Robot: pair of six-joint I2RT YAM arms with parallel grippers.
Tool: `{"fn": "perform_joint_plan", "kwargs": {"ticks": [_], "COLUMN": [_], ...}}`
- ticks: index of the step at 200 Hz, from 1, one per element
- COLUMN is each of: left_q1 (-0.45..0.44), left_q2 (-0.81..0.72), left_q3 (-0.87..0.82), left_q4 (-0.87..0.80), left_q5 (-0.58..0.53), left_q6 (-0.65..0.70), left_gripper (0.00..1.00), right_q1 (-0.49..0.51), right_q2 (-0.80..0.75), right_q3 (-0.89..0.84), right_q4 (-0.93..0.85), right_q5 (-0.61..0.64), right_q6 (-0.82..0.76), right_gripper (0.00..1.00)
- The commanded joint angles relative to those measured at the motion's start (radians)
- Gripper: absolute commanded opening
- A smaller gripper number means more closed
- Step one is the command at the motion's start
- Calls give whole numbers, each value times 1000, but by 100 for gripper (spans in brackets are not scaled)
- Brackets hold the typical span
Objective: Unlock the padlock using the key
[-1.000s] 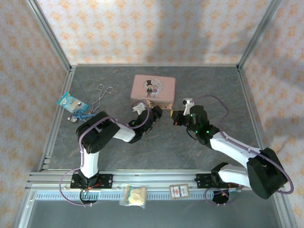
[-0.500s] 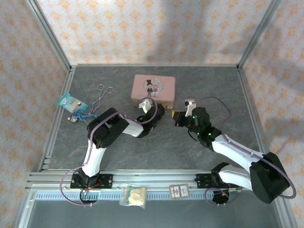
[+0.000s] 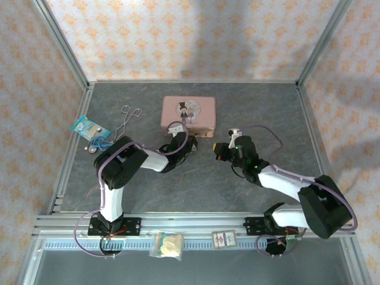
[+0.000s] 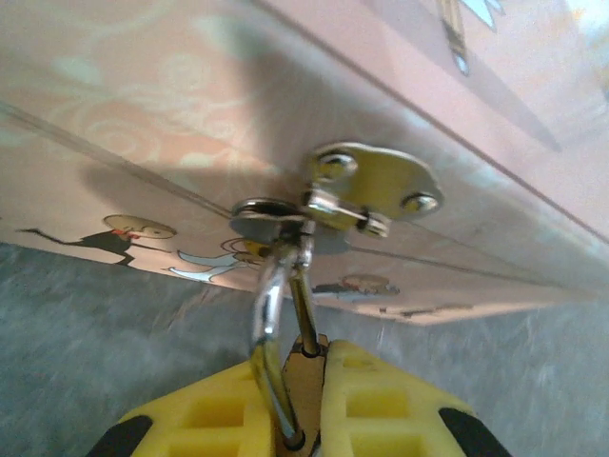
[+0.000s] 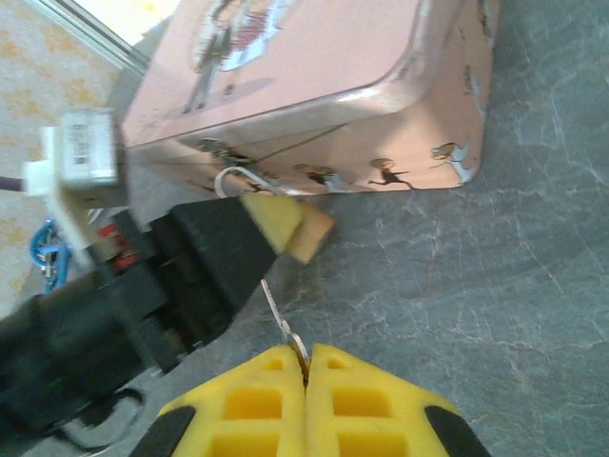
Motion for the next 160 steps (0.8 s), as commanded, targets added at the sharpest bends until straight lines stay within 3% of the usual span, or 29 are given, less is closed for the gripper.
{"fn": "perform_joint_plan", "kwargs": {"ticks": [1, 40, 59, 81, 118, 160], "left_q1": [2, 21, 33, 37, 35, 32], "left_q2": [-71, -78, -90, -111, -85, -21], "left_q3": [-16, 10, 10, -32, -62, 0], "left_q4": [-120, -277, -332, -269, -99, -43], "left_q5": [49, 33, -36, -20, 66, 151], "left_q6": [157, 286, 253, 177, 74, 41], "left_gripper": [16, 35, 51, 64, 68, 64], "right_q1": [-4, -4, -4, -4, -4, -4], "right_q2": [46, 97, 94, 81, 55, 41], "right_q3": [22, 64, 64, 55, 53, 60], "right_q4": [59, 57, 58, 55, 30, 4], "right_q5": [-9, -22, -26, -26, -17, -8], "right_q6": [19, 12, 15, 21, 12, 3], "right_gripper": [0, 0, 0, 0, 0, 0]}}
